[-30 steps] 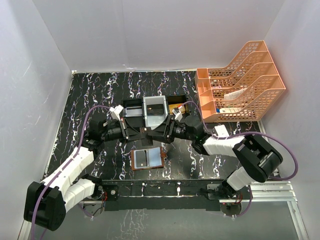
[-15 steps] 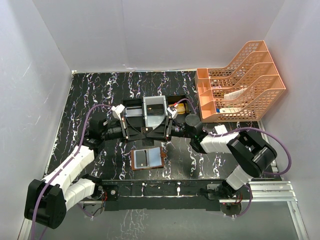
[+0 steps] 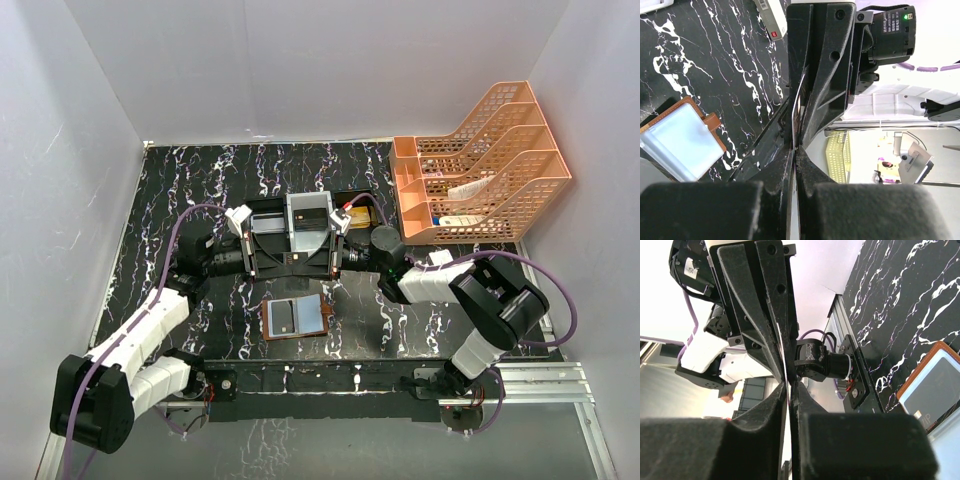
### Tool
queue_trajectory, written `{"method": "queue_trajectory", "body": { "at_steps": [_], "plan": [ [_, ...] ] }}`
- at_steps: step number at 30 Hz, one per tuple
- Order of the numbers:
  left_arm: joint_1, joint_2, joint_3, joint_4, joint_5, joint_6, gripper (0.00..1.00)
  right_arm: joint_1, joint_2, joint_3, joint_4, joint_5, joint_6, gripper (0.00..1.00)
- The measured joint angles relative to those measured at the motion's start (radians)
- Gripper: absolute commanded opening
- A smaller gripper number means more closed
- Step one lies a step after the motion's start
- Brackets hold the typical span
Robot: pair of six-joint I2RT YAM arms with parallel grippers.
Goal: Take the credit cards out of the card holder
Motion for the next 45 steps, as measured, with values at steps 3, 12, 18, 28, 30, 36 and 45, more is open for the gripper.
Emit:
{"method": "queue_trajectory", "body": {
  "at_steps": [3, 12, 18, 28, 30, 36, 45],
  "plan": [
    [0.003, 0.0, 0.0, 0.003, 0.002, -0.005, 0.1, -0.001, 0.0, 0.003, 0.014, -0.004, 0.003, 0.0],
    [0.011, -0.021, 0.024, -0.184, -0.152, 0.064, 0.92, -0.025, -0.053, 0.018, -0.081, 0.029, -0.066, 0.0],
    [0.011, -0.117, 0.11, -0.413, -0.401, 0.149, 0.99, -0.027, -0.165, 0.156, -0.526, 0.207, -0.338, 0.0],
    [0.011, -0.256, 0.13, -0.607, -0.657, 0.175, 0.99, -0.025, -0.215, 0.329, -0.905, 0.568, -0.798, 0.0],
    [0.011, -0.263, 0.13, -0.623, -0.672, 0.176, 0.99, -0.016, -0.198, 0.359, -0.93, 0.626, -0.898, 0.0],
    [0.011, -0.275, 0.13, -0.66, -0.697, 0.175, 0.99, 0.074, -0.103, 0.425, -0.926, 0.811, -1.271, 0.0],
    [0.011, -0.298, 0.13, -0.696, -0.7, 0.172, 0.99, 0.143, 0.127, 0.536, -0.931, 0.95, -1.72, 0.0]
  ]
}}
